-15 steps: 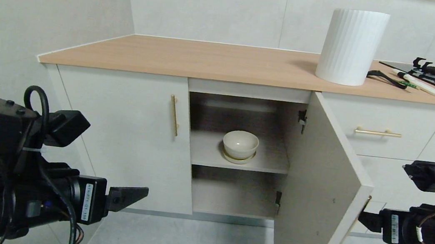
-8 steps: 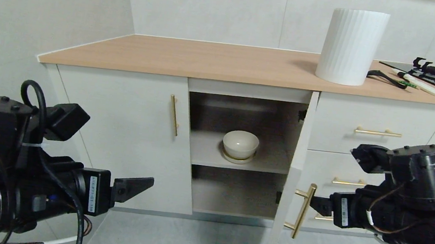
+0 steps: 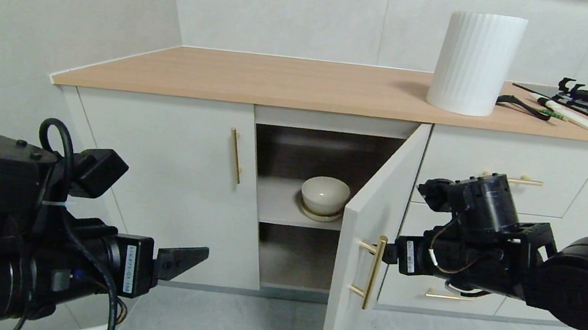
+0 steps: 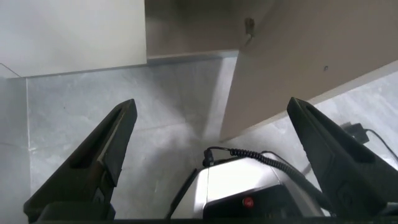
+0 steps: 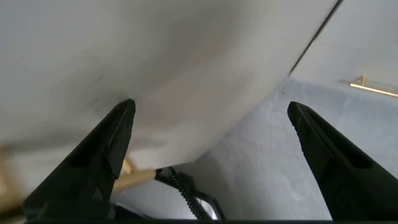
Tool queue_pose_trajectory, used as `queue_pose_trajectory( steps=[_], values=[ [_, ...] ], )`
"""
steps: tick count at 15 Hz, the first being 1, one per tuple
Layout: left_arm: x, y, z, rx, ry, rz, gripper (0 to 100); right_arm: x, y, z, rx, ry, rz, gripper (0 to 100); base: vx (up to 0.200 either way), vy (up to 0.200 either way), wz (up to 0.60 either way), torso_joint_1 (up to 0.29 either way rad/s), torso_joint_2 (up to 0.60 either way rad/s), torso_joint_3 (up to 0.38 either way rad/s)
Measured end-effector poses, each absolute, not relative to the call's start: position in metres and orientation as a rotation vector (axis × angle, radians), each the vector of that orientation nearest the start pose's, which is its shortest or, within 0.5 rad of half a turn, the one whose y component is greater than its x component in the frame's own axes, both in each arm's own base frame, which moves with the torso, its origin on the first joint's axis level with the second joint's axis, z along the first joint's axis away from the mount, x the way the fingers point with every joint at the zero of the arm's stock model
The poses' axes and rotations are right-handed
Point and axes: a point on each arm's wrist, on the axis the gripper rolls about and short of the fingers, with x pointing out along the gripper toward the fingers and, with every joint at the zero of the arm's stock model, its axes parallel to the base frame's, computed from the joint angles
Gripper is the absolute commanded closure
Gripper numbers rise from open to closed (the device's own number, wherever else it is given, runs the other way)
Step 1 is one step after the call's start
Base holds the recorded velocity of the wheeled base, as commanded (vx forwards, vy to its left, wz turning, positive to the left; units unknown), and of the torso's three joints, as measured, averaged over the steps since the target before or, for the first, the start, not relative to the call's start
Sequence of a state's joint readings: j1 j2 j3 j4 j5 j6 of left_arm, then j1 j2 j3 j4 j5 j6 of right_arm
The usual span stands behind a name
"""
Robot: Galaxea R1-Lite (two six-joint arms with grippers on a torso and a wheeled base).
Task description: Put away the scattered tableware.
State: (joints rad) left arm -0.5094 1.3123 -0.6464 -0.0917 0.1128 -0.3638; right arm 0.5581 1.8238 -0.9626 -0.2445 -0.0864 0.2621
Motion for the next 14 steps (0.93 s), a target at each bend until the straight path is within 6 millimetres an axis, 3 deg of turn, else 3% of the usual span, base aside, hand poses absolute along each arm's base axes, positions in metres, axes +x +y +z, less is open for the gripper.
queue_pose_trajectory(
  steps=[10, 14],
  values=[
    [0.17, -0.09, 0.185, -0.154, 0.61, -0.271, 0, 0.315, 0.187, 0.117, 0.2, 0.549, 0.346, 0, 0.0, 0.0, 0.0, 0.0, 0.0, 0.0],
    [0.17, -0.09, 0.185, -0.152, 0.612, -0.269, 0, 0.322, 0.191, 0.112, 0.263, 0.53, 0.337, 0, 0.2, 0.0, 0.0, 0.001, 0.0, 0.006]
  ],
)
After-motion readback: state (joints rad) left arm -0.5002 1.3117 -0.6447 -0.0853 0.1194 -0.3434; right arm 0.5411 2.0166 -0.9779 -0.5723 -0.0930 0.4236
